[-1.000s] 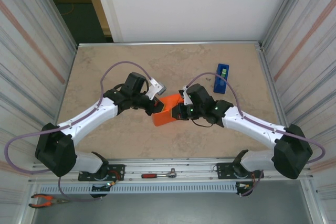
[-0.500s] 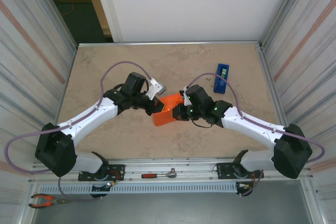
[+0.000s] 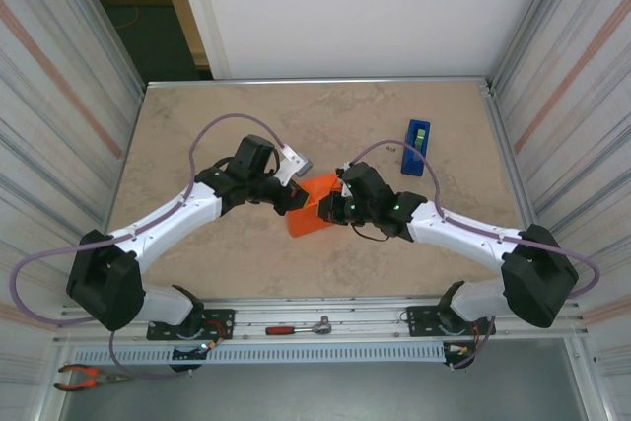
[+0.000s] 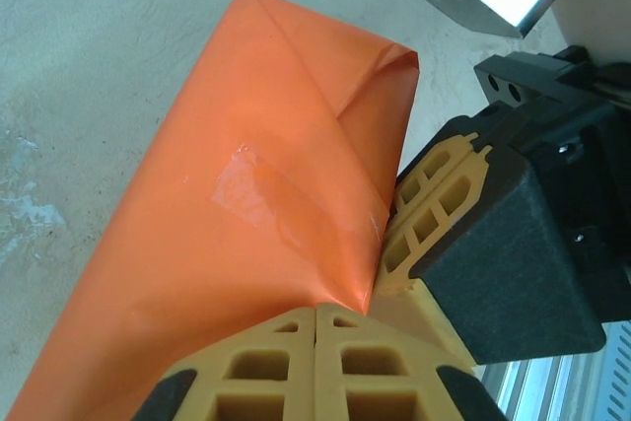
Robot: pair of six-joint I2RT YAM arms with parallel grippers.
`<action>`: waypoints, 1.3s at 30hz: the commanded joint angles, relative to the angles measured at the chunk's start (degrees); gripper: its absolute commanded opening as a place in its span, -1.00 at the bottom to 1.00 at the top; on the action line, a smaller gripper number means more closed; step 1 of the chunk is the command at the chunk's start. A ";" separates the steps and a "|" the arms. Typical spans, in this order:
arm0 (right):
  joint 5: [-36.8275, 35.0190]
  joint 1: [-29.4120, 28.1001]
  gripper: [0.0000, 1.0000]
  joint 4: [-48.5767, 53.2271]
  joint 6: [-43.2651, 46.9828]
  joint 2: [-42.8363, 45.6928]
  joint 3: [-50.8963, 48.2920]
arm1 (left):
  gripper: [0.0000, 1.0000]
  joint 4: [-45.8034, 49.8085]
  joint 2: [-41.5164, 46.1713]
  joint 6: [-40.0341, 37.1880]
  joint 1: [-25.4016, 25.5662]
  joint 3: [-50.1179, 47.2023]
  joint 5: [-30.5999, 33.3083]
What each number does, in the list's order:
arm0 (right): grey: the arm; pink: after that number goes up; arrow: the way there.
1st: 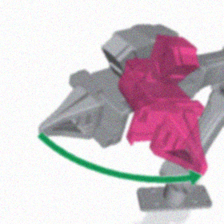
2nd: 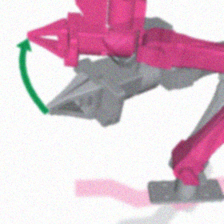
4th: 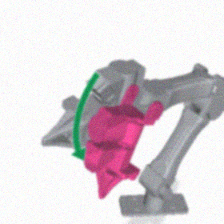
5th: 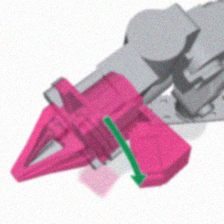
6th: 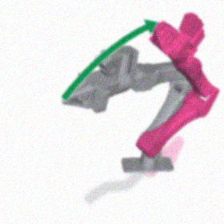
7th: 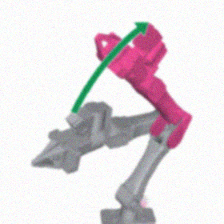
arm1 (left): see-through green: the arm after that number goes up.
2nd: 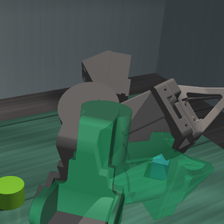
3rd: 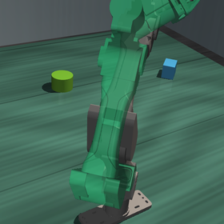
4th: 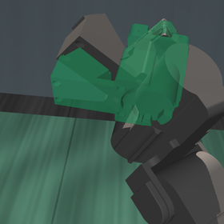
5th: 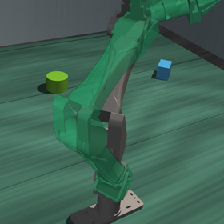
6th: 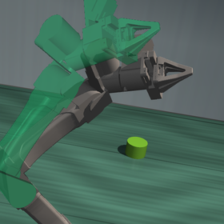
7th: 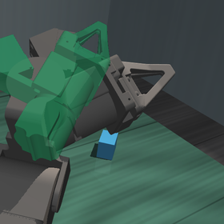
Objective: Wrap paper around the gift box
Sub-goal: Stick the wrapping paper to the gift box.
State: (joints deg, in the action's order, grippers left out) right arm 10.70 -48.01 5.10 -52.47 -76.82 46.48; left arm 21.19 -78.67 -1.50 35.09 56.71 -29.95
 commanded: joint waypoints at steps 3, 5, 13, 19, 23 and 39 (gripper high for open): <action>-3.67 -0.81 -1.00 -5.21 -3.71 0.67 -1.65 | -1.00 5.70 -2.77 -0.32 1.41 -2.57 0.00; -3.83 -0.77 -1.00 -4.01 -3.69 1.87 -2.17 | -1.00 5.63 -2.78 -0.22 1.38 -2.57 0.16; -4.55 0.60 -1.00 2.54 -3.26 9.23 -5.39 | -1.00 5.59 -0.29 0.54 -1.56 -0.72 -1.68; -4.17 2.61 -1.00 5.14 -2.66 13.44 -6.23 | -0.80 5.77 1.84 0.86 -3.71 2.59 -4.06; -3.63 3.67 -1.00 5.96 -2.20 15.17 -6.14 | -0.63 4.81 2.61 2.11 -3.83 4.01 -5.21; 5.37 8.76 -1.00 4.61 4.56 7.67 4.85 | 0.05 -3.91 17.08 15.46 -4.39 -7.88 7.51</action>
State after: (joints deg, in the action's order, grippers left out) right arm 13.15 -39.55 10.15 -50.48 -67.79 49.76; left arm 19.14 -64.29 9.56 31.05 51.51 -25.21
